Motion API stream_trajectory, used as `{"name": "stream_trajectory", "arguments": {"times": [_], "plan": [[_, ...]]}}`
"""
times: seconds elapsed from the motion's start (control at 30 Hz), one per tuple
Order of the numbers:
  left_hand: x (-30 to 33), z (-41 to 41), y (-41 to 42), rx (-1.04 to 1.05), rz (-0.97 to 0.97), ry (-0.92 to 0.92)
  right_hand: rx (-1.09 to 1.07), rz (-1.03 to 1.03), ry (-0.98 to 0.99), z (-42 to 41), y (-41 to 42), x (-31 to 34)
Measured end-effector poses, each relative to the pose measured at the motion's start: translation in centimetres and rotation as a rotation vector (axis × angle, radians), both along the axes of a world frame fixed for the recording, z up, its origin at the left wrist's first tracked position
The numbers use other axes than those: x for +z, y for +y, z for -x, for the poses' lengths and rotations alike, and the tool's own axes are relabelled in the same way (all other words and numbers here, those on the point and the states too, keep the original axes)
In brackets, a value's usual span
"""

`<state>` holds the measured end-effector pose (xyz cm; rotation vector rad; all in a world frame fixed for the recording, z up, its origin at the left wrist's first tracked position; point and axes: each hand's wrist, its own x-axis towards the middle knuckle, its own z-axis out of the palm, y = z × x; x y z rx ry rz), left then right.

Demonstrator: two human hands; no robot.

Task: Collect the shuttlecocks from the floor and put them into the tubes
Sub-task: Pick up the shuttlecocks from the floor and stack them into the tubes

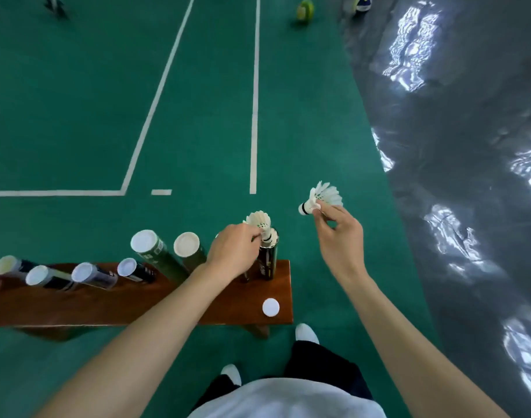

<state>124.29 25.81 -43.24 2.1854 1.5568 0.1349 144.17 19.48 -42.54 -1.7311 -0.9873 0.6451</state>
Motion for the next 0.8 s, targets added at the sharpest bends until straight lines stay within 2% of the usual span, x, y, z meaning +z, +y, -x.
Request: {"name": "stream_trajectory", "arguments": {"times": [0.27,0.43,0.8], "plan": [[-4.5,-4.6,1.3,0.139,0.085,0.188,0.234,0.031,-0.061,-4.0,5.0,-2.0],[-6.6,-5.3,1.6,0.167,0.296,0.172,0.305,0.029,-0.057,-4.7,6.3,-2.5],[-8.5,-7.4,1.7,0.210,0.438,0.355,0.413,0.087,-0.030,-4.5,7.2,-3.5]]}}
